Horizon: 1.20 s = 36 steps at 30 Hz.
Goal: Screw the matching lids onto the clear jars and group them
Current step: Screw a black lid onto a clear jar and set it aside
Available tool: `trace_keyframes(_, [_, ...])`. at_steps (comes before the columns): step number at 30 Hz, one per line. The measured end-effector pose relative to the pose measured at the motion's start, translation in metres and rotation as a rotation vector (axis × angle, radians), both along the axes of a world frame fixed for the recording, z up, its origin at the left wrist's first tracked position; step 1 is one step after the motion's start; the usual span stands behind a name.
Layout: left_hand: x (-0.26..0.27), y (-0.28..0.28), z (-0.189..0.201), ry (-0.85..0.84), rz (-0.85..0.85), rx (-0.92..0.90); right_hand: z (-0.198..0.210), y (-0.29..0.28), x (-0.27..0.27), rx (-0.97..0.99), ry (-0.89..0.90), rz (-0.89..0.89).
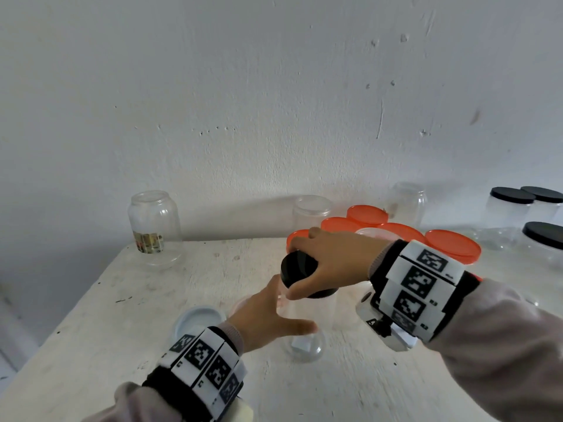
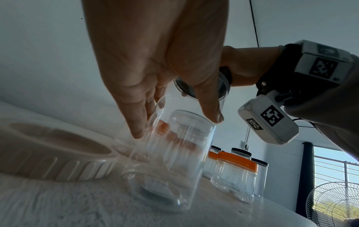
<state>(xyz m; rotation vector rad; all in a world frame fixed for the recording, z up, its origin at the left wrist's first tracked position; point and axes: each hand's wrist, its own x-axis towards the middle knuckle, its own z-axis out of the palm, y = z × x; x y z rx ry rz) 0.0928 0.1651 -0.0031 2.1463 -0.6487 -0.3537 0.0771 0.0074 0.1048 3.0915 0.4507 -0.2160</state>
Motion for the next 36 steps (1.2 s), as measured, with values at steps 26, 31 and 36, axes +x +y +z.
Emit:
trace_keyframes(26, [0.052, -0.015, -0.010, -0.039, 0.058, 0.772, 0.011, -0.210, -0.127, 0.496, -0.150, -0.353])
trace_keyframes(31, [0.061, -0.014, -0.020, 0.019, 0.085, 0.821, 0.013, -0.291, -0.145, 0.435, -0.235, -0.605])
trace_keyframes(36, [0.063, -0.010, -0.025, 0.005, 0.114, 0.804, -0.012, -0.341, -0.124, 0.382, -0.312, -0.741])
